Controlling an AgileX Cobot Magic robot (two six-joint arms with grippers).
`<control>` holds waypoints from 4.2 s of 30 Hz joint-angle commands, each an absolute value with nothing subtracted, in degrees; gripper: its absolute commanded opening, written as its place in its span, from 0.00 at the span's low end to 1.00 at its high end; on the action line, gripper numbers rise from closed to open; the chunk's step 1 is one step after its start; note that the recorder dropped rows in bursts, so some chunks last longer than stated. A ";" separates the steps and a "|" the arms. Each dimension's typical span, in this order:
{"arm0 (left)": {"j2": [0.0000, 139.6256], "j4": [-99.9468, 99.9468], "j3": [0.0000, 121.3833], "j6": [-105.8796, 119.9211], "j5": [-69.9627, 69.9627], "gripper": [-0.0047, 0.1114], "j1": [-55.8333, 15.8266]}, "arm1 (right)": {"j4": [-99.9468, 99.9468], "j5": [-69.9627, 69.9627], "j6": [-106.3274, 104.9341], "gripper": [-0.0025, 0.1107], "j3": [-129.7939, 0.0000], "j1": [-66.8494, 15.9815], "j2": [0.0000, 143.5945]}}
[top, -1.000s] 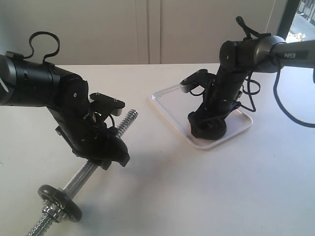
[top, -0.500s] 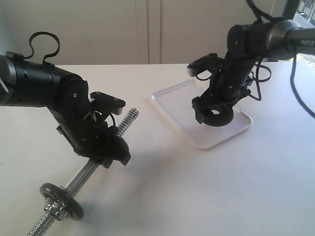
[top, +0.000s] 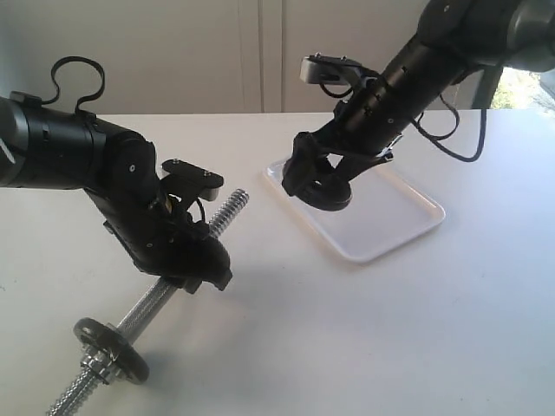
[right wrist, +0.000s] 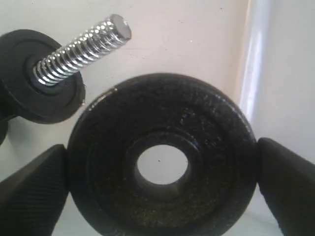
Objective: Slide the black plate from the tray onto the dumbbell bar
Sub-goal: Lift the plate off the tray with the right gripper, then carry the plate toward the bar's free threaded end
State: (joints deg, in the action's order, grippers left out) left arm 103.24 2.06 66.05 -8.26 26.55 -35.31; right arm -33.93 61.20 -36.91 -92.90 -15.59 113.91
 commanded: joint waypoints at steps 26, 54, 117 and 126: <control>100.66 -9.31 66.79 7.72 26.77 0.04 -35.54 | -65.75 61.42 -49.81 0.02 -92.52 -11.37 123.47; 100.66 -9.99 66.79 8.97 26.43 0.04 -35.54 | -82.35 68.86 -51.80 0.02 -92.52 -11.37 131.56; 100.66 -11.75 66.79 8.97 24.67 0.04 -35.54 | -77.52 69.96 -46.26 0.02 -92.52 -10.31 131.56; 100.66 -11.88 66.79 8.97 23.57 0.04 -35.54 | -77.29 69.96 -46.26 0.02 -91.09 -10.95 131.56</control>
